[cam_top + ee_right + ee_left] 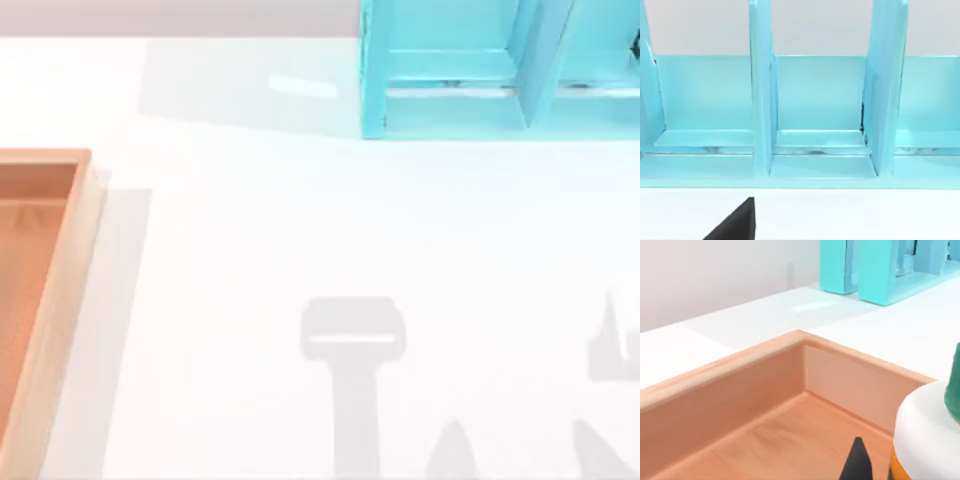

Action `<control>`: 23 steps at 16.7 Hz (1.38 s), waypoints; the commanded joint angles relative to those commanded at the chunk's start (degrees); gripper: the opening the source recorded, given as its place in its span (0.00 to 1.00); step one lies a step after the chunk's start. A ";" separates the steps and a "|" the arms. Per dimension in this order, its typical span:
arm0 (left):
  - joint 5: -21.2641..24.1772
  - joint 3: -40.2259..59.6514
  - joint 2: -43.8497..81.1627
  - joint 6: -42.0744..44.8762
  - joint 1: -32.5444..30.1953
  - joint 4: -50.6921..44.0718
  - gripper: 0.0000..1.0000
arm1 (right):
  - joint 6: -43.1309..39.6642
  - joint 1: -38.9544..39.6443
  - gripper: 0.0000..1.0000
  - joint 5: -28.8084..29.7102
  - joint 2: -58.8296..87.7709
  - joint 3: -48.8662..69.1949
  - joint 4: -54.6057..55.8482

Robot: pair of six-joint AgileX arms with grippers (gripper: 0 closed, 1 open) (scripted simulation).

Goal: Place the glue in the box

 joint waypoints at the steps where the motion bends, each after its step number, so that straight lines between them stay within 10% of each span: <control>1: 0.00 0.00 0.00 0.00 0.00 0.00 0.00 | 0.00 0.00 1.00 0.00 0.00 0.00 0.00; 23: 0.91 -0.81 -7.25 -36.32 -7.40 47.58 0.00 | 0.00 0.00 1.00 0.00 0.00 0.00 0.00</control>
